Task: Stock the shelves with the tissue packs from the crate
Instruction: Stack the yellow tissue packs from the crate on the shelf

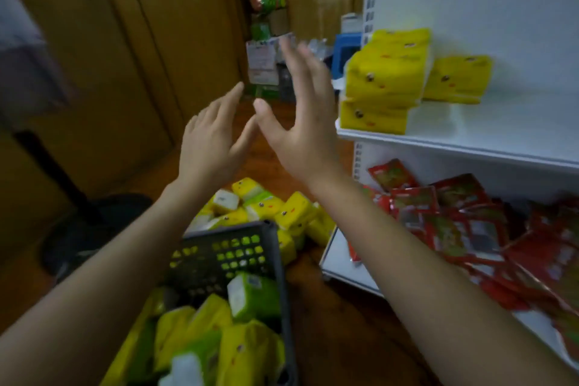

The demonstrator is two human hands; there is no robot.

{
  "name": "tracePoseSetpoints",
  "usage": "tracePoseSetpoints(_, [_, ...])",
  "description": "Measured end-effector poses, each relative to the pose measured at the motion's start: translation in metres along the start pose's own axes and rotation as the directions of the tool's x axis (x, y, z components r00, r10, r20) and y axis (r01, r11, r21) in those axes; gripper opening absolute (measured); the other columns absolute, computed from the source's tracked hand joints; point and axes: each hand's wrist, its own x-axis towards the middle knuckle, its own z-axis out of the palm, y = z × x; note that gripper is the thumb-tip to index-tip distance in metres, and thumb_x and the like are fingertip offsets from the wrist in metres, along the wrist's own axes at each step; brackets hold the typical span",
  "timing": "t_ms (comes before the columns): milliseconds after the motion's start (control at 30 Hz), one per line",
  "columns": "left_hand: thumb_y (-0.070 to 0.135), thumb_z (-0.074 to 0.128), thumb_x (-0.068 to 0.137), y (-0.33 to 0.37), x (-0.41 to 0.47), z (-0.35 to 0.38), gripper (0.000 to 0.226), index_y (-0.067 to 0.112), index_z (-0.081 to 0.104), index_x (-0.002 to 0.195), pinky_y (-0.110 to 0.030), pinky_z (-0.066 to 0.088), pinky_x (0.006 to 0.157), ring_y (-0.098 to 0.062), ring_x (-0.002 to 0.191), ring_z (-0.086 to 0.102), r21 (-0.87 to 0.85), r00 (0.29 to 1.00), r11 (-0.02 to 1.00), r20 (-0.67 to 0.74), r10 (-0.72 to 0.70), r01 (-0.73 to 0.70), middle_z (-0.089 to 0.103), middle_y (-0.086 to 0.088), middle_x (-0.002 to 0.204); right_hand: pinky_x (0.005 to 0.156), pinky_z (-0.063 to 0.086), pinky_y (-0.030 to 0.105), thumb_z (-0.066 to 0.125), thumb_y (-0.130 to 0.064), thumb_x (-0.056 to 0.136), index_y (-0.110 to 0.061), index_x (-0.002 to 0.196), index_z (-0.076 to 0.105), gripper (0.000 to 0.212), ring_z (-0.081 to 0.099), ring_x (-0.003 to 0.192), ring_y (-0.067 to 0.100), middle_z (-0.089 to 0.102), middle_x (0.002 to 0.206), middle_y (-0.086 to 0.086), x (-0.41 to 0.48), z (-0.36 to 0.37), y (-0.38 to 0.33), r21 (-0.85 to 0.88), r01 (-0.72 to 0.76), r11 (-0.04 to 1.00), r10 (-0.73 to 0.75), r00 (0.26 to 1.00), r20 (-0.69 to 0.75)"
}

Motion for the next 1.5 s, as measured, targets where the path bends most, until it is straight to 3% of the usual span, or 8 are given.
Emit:
tracePoseSetpoints(167, [0.055, 0.034, 0.094, -0.128, -0.101, 0.004, 0.065, 0.021, 0.022, 0.149, -0.042, 0.034, 0.104, -0.027, 0.135, 0.036, 0.124, 0.903, 0.909, 0.122, -0.412, 0.398, 0.036, -0.009, 0.148, 0.106, 0.017, 0.015, 0.061, -0.03, 0.084, -0.019, 0.144, 0.03, 0.068, 0.027, 0.134, 0.021, 0.029, 0.145, 0.015, -0.086, 0.081, -0.008, 0.059, -0.231, 0.971, 0.194, 0.911, 0.364])
tracePoseSetpoints(333, [0.053, 0.036, 0.095, -0.19, -0.161, 0.003, 0.066, 0.021, 0.019, 0.149, -0.042, 0.032, 0.105, -0.028, 0.137, 0.032, 0.166, 0.789, 0.827, 0.249, -0.562, 0.537, 0.032, -0.01, 0.151, 0.11, 0.023, 0.036, 0.058, -0.035, 0.088, -0.03, 0.148, 0.017, 0.072, 0.018, 0.14, 0.023, 0.014, 0.153, 0.006, -0.148, 0.128, 0.0, -0.157, -0.261, 0.952, 0.297, 0.676, 0.675])
tracePoseSetpoints(600, [0.046, 0.039, 0.097, -0.216, -0.211, 0.041, 0.064, 0.02, 0.015, 0.15, -0.034, 0.024, 0.111, -0.025, 0.14, 0.025, 0.174, 0.616, 0.867, 0.639, -0.46, 0.467, 0.027, -0.011, 0.153, 0.111, 0.027, 0.044, 0.059, -0.039, 0.087, -0.031, 0.148, 0.013, 0.076, 0.018, 0.139, 0.028, 0.017, 0.15, 0.008, -0.217, 0.172, 0.033, -0.39, -0.315, 0.865, 0.482, 0.307, 0.821])
tracePoseSetpoints(733, [0.049, 0.039, 0.095, -0.218, -0.209, 0.065, 0.066, 0.017, 0.019, 0.149, -0.035, 0.025, 0.112, -0.025, 0.14, 0.027, 0.159, 0.526, 0.863, 0.735, -0.428, 0.48, 0.029, -0.011, 0.152, 0.115, 0.019, 0.046, 0.061, -0.045, 0.085, -0.03, 0.149, 0.008, 0.084, 0.009, 0.143, 0.032, 0.007, 0.156, 0.013, -0.23, 0.164, 0.062, -0.552, -0.217, 0.805, 0.565, -0.004, 0.825])
tracePoseSetpoints(800, [0.05, 0.041, 0.094, -0.213, -0.209, 0.076, 0.066, 0.017, 0.022, 0.148, -0.034, 0.027, 0.111, -0.025, 0.139, 0.03, 0.157, 0.476, 0.871, 0.785, -0.396, 0.465, 0.031, -0.011, 0.151, 0.116, 0.017, 0.044, 0.061, -0.047, 0.084, -0.028, 0.149, 0.006, 0.087, 0.004, 0.144, 0.032, 0.002, 0.157, 0.013, -0.228, 0.155, 0.071, -0.571, -0.182, 0.801, 0.564, -0.09, 0.821])
tracePoseSetpoints(1100, [0.057, 0.041, 0.091, -0.186, -0.2, 0.102, 0.069, 0.023, 0.021, 0.149, -0.037, 0.03, 0.111, -0.026, 0.136, 0.035, 0.157, 0.385, 0.92, 0.873, -0.299, 0.358, 0.033, -0.008, 0.15, 0.113, 0.023, 0.041, 0.063, -0.051, 0.08, -0.03, 0.149, 0.004, 0.094, 0.017, 0.141, 0.033, 0.008, 0.154, 0.016, -0.221, 0.126, 0.07, -0.568, -0.186, 0.802, 0.548, -0.151, 0.823])
tracePoseSetpoints(1333, [0.061, 0.041, 0.089, -0.162, -0.201, 0.109, 0.072, 0.028, 0.018, 0.149, -0.041, 0.024, 0.114, -0.028, 0.14, 0.028, 0.176, 0.292, 0.959, 0.926, -0.237, 0.221, 0.026, -0.01, 0.153, 0.112, 0.028, 0.041, 0.07, -0.051, 0.073, -0.026, 0.146, -0.015, 0.115, 0.008, 0.144, 0.029, -0.003, 0.157, 0.011, -0.213, 0.109, 0.053, -0.575, -0.068, 0.815, 0.532, -0.303, 0.791])
tracePoseSetpoints(1500, [0.057, 0.041, 0.091, -0.136, -0.203, 0.12, 0.068, 0.025, 0.021, 0.149, -0.042, 0.026, 0.113, -0.028, 0.139, 0.029, 0.127, 0.214, 0.983, 0.965, -0.153, 0.132, 0.029, -0.012, 0.152, 0.109, 0.033, 0.044, 0.076, -0.049, 0.068, -0.021, 0.142, -0.028, 0.13, 0.012, 0.143, 0.032, -0.007, 0.156, 0.013, -0.205, 0.101, 0.047, -0.581, -0.101, 0.807, 0.535, -0.291, 0.793])
